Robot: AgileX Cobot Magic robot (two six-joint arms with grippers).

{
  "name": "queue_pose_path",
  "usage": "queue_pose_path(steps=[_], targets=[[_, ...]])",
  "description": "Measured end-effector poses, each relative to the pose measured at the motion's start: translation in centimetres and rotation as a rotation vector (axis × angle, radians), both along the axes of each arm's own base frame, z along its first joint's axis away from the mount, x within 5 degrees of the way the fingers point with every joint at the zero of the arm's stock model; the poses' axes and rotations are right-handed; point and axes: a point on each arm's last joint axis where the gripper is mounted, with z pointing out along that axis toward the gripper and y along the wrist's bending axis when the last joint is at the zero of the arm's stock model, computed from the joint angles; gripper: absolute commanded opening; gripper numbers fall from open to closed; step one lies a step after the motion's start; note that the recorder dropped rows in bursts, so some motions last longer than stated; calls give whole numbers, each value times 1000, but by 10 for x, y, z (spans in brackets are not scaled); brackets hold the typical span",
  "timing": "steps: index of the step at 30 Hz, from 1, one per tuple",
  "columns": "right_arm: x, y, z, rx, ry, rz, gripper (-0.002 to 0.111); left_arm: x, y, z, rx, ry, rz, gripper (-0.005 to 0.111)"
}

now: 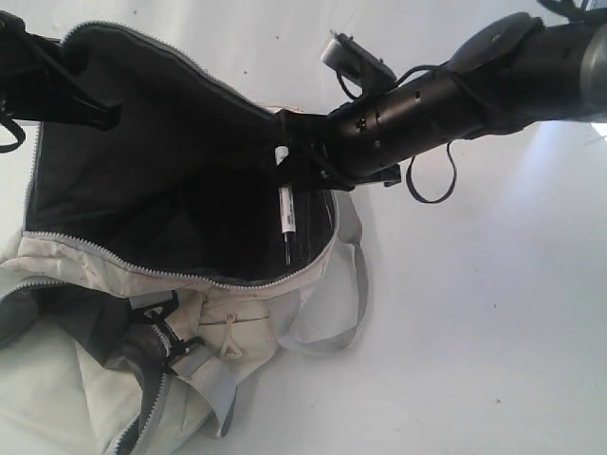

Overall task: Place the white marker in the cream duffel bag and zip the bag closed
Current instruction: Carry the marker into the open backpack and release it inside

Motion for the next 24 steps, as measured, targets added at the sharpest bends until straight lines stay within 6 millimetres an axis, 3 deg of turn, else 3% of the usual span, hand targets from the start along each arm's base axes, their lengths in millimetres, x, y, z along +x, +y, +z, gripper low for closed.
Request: queue_pose_path(steps=[6, 11, 18, 21, 24], targets=[[9, 15, -19, 5, -37, -55, 0, 0, 0, 0, 0, 0, 0, 0], [15, 18, -18, 29, -111, -88, 3, 0, 0, 0, 0, 0, 0, 0], [16, 18, -18, 29, -133, -87, 46, 0, 0, 0, 0, 0, 0, 0], [16, 18, -18, 29, -132, -88, 57, 0, 0, 0, 0, 0, 0, 0], [16, 18, -18, 29, -132, -88, 60, 0, 0, 0, 0, 0, 0, 0]])
